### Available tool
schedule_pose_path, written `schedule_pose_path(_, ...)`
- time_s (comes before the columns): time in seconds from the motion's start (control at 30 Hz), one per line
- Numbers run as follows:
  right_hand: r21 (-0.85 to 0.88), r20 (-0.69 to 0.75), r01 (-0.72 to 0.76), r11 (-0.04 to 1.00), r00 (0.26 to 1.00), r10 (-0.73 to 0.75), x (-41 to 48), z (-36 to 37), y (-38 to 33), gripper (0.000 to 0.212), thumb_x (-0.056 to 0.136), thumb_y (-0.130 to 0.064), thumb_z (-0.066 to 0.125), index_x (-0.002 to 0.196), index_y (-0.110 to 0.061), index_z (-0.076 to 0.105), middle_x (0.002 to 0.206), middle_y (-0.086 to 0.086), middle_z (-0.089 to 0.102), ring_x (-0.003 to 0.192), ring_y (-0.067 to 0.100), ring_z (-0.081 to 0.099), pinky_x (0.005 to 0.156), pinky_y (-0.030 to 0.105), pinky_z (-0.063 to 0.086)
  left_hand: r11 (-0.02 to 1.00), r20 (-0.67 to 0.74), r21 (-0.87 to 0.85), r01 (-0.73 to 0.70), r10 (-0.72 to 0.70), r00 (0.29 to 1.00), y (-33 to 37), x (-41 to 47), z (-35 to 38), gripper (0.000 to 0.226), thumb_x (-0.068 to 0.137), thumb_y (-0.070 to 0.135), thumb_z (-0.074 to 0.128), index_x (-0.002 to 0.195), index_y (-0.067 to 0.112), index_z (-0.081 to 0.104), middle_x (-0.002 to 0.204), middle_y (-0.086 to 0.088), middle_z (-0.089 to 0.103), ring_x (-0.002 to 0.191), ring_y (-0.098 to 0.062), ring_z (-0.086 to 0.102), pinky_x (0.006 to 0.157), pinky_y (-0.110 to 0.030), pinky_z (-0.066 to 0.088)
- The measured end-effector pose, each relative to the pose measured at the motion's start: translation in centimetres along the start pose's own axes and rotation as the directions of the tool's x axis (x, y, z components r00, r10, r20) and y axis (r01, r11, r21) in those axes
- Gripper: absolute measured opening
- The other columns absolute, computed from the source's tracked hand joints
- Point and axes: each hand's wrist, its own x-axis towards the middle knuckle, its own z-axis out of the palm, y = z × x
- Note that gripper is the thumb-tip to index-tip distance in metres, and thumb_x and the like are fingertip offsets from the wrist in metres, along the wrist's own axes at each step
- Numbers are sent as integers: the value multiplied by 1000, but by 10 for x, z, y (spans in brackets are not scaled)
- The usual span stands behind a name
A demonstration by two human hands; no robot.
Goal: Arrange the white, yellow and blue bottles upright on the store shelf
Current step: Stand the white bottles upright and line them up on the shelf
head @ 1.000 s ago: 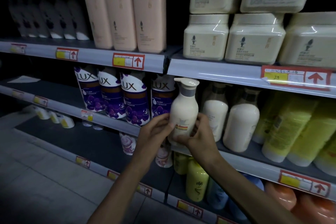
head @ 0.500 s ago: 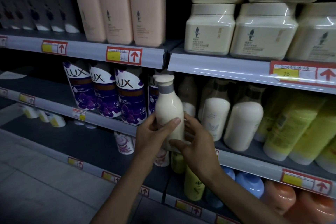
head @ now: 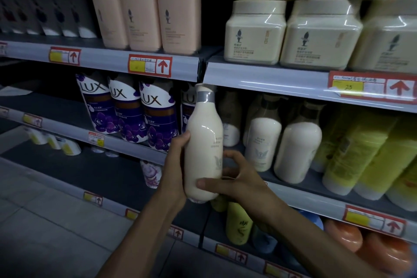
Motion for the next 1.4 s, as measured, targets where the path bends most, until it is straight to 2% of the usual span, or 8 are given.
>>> schedule_pose_path(0.1, -110, -26, 39, 993, 999, -42, 2, 0, 8, 72, 68, -16, 98, 129, -27, 61, 115, 1, 76, 101, 14, 74, 82, 37, 65, 996, 16, 85, -4, 3, 1000, 0, -2, 2, 43, 85, 50, 56, 90, 17, 82, 86, -12, 78, 76, -23, 75, 63, -31, 60)
schedule_pose_path(0.27, -159, -117, 84, 984, 988, -103, 9, 4, 18, 73, 65, -19, 99, 125, -25, 57, 116, -4, 70, 97, 6, 71, 72, 25, 62, 967, -46, 247, -64, 78, 996, -6, -1, 2, 42, 98, 48, 55, 117, 16, 75, 106, -7, 80, 100, -21, 76, 81, -35, 60)
schedule_pose_path(0.37, -252, -234, 165, 954, 946, -226, 18, 4, 24, 75, 61, -27, 100, 124, -30, 58, 114, -12, 71, 99, -1, 69, 83, 32, 63, 888, -17, 425, -175, 201, 979, -6, 0, -4, 34, 90, 48, 65, 114, 26, 73, 105, 8, 79, 99, -6, 74, 74, -20, 58)
schedule_pose_path(0.57, -390, -368, 219, 895, 854, -369, 37, 13, 25, 74, 59, -47, 87, 124, -39, 54, 112, -10, 69, 99, 5, 68, 79, 38, 63, 760, -2, 615, -211, 269, 963, -16, 12, -11, 83, 57, 60, 89, 130, 33, 60, 119, 14, 72, 105, -2, 70, 79, -30, 63)
schedule_pose_path(0.73, -477, -366, 215, 852, 833, -416, 50, 14, 31, 65, 70, -39, 82, 126, -42, 51, 115, -6, 66, 103, 15, 67, 80, 44, 61, 765, -17, 603, -226, 295, 955, -20, 31, -14, 74, 60, 45, 93, 126, 26, 66, 118, 8, 75, 106, -9, 73, 83, -37, 64)
schedule_pose_path(0.93, -439, -331, 216, 872, 864, -380, 54, 0, 31, 64, 83, -13, 83, 125, -49, 49, 112, -23, 68, 100, -8, 65, 78, 12, 55, 798, 50, 548, -253, 271, 961, -16, 48, -15, 63, 77, 15, 91, 135, 21, 67, 120, 5, 77, 112, -10, 73, 86, -30, 63)
schedule_pose_path(1.07, -421, -376, 184, 888, 856, -355, 63, -1, 32, 64, 82, -14, 84, 135, -31, 54, 120, -12, 71, 104, 3, 67, 86, 24, 58, 829, 52, 497, -256, 266, 963, -20, 59, -7, 65, 79, 8, 88, 136, 20, 60, 124, 4, 74, 111, -7, 72, 83, -23, 61)
schedule_pose_path(1.4, -437, -444, 108, 893, 837, -319, 81, -3, 38, 66, 80, -14, 85, 138, -22, 55, 119, -1, 73, 105, 14, 69, 91, 39, 59, 827, 30, 484, -285, 310, 950, -34, 74, -4, 59, 82, 7, 86, 134, 18, 62, 125, 6, 70, 107, -1, 71, 75, -16, 58)
